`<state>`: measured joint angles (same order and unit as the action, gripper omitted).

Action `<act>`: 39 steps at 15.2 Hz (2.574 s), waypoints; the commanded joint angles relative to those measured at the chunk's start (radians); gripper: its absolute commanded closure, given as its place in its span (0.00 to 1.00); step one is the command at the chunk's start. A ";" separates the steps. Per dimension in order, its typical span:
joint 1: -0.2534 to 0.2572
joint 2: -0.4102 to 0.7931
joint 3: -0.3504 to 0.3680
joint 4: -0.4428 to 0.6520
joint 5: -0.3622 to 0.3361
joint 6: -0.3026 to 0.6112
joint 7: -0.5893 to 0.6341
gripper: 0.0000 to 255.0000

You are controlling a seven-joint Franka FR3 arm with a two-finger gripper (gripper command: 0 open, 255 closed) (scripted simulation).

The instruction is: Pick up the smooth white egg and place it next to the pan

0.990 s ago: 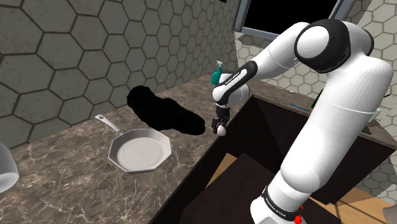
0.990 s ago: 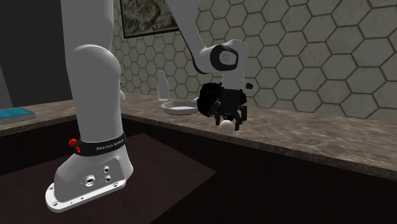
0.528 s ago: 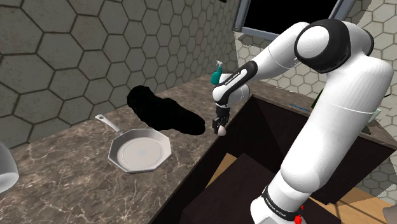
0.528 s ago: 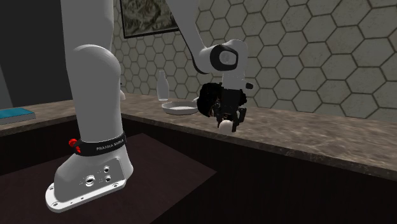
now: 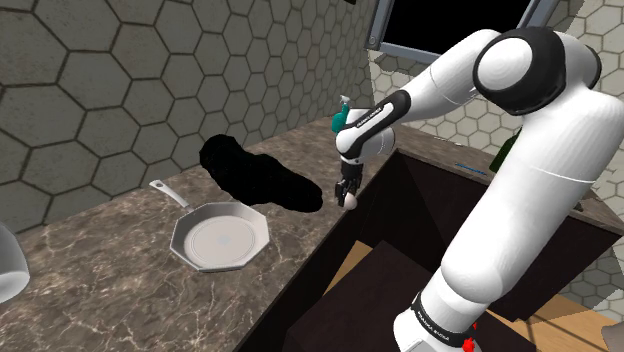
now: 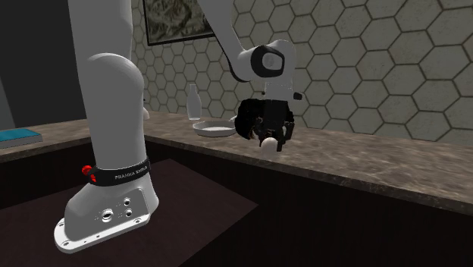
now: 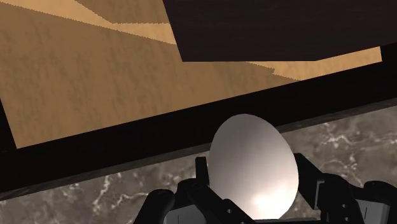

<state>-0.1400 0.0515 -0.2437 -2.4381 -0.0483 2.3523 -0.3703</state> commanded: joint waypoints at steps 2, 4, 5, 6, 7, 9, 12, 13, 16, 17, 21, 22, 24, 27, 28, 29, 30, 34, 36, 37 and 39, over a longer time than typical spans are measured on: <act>0.001 -0.036 -0.001 0.008 -0.010 -0.043 0.006 1.00; 0.001 -0.058 -0.001 0.015 -0.015 -0.071 0.009 1.00; 0.001 -0.068 -0.001 0.018 -0.018 -0.086 0.011 1.00; 0.001 -0.079 0.000 0.022 -0.020 -0.100 0.012 1.00; 0.001 -0.089 0.000 0.027 -0.022 -0.114 0.013 1.00; 0.001 -0.108 0.001 0.036 -0.026 -0.142 0.016 1.00; 0.001 -0.136 0.002 0.052 -0.032 -0.185 0.019 1.00; 0.001 -0.145 0.002 0.057 -0.033 -0.199 0.020 1.00; 0.001 -0.169 0.004 0.076 -0.037 -0.242 0.022 1.00; 0.002 -0.177 0.005 0.082 -0.038 -0.256 0.023 1.00; 0.002 -0.202 0.007 0.106 -0.042 -0.305 0.025 1.00; 0.012 -0.221 0.021 0.086 -0.040 -0.304 0.049 1.00; 0.033 -0.255 0.051 0.049 -0.034 -0.304 0.098 1.00; 0.067 -0.300 0.097 0.002 -0.018 -0.305 0.170 1.00; 0.078 -0.313 0.113 -0.011 -0.011 -0.306 0.194 1.00; 0.090 -0.325 0.129 -0.023 -0.003 -0.306 0.217 1.00; 0.103 -0.336 0.146 -0.034 0.005 -0.307 0.241 1.00; 0.154 -0.369 0.213 -0.067 0.044 -0.308 0.336 1.00; 0.181 -0.379 0.248 -0.077 0.065 -0.308 0.384 1.00; 0.194 -0.382 0.265 -0.079 0.076 -0.308 0.408 1.00; 0.222 -0.385 0.300 -0.081 0.098 -0.307 0.455 1.00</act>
<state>0.0684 -0.3316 0.0389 -2.5228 0.0389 2.0498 0.0595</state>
